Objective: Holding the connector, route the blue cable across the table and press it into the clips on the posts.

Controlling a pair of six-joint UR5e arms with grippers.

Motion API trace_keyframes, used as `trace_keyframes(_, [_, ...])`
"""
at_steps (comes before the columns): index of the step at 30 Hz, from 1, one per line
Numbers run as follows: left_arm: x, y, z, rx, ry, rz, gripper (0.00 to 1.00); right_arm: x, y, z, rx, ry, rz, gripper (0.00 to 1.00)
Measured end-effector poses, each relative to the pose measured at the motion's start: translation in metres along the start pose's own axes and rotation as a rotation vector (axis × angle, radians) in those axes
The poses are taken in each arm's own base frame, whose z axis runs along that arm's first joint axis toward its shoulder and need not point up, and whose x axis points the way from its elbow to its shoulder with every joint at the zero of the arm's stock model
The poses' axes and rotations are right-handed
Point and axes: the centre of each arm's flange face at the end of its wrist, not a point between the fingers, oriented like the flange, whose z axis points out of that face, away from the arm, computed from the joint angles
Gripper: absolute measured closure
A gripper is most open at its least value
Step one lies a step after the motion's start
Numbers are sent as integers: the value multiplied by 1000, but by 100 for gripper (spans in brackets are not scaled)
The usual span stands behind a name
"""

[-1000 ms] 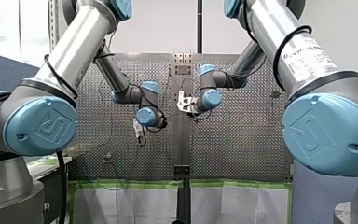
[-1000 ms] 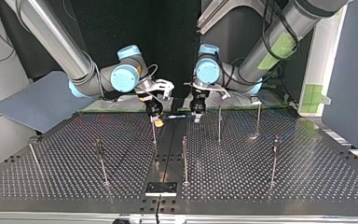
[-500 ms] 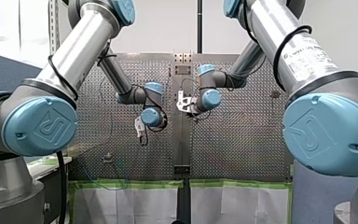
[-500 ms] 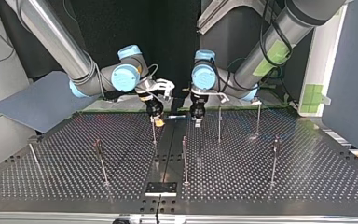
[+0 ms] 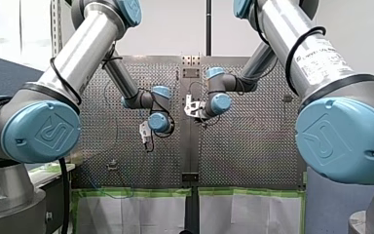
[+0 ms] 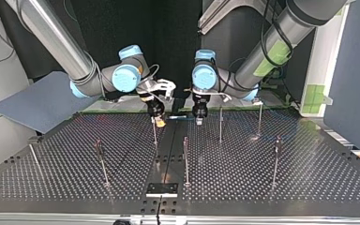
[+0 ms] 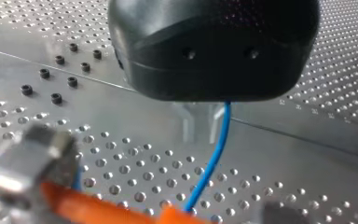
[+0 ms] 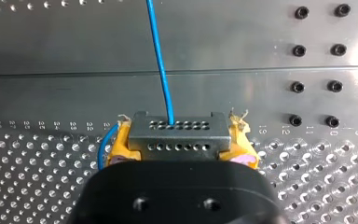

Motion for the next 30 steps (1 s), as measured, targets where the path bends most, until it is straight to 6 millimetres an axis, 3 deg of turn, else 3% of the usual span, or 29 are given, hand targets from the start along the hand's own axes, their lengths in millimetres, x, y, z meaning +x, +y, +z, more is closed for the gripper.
trace_keyframes(12, [-2,5,-5,-66,13,14,100,0,0,0,0,0,0,100])
trace_keyframes(18, [-19,1,-9,-65,-11,7,100,3,2,0,-2,3,-2,100])
trace_keyframes(30, [-62,-14,-37,-60,-39,13,100,55,-10,-20,15,75,6,100])
